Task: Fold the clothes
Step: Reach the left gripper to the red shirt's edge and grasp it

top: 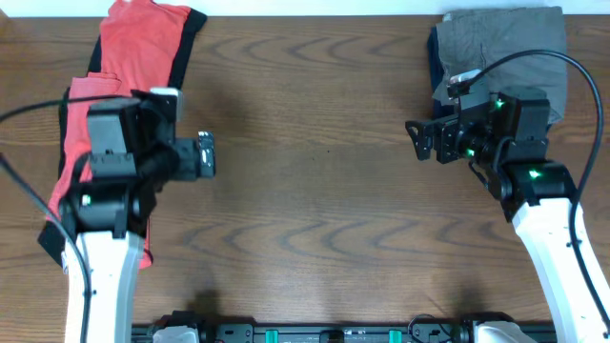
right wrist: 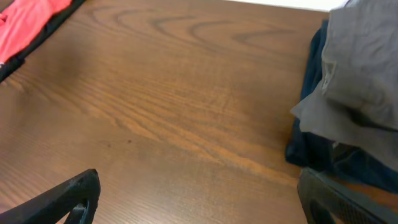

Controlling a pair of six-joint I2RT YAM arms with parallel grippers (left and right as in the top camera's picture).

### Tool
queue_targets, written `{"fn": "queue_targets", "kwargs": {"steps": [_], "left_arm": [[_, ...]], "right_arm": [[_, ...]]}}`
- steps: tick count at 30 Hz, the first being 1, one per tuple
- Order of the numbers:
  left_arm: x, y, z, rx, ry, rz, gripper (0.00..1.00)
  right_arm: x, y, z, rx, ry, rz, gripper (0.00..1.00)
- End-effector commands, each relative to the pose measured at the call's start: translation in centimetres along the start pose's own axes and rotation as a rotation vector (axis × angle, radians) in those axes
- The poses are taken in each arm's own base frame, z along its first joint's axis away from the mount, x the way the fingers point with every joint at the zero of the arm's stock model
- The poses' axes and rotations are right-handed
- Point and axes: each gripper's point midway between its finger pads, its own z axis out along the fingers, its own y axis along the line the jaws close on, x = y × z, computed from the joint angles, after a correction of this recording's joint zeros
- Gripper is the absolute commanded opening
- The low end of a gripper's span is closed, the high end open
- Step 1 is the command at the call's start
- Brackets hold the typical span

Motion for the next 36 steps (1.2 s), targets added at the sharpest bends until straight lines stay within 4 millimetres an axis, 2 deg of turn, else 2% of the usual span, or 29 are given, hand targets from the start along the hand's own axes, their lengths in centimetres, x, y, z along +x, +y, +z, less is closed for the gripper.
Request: {"fn": "queue_targets", "kwargs": {"steps": [1,4,8,11,15,21,28,36], "left_arm": [[-0.9,3.5,1.3,-0.065,-0.010,-0.126,0.98],[-1.1,7.9,2.5,-0.139,-0.020,-0.261,0.98],[0.1,14.0,3.8,-0.240,-0.009,-0.388,0.99],[2.1,19.0,4.5,-0.368,0.025,-0.467,1.00],[5.2,23.6,6.1,-0.457,0.087,-0.546,1.00],[8.8,27.2,8.0,-0.482,0.175,-0.532,1.00],[11.3,31.1,8.1,-0.517,0.208,-0.458,0.99],[13.3,32.9,8.6,-0.471,0.199,-0.480,1.00]], "right_arm": [[-0.5,0.8,0.3,-0.047,0.000,-0.008,0.99],[-0.2,1.5,0.5,-0.088,0.013,0.002,0.99],[0.2,1.4,0.8,-0.089,0.029,0.007,0.99],[0.5,1.3,1.2,-0.089,0.043,0.013,0.99],[1.4,1.1,2.1,-0.093,0.078,0.025,0.99],[3.2,1.2,4.0,-0.109,0.149,0.042,0.98],[4.9,2.3,5.8,-0.139,0.216,0.037,0.97],[5.5,2.9,6.2,-0.152,0.236,0.030,0.96]]}}
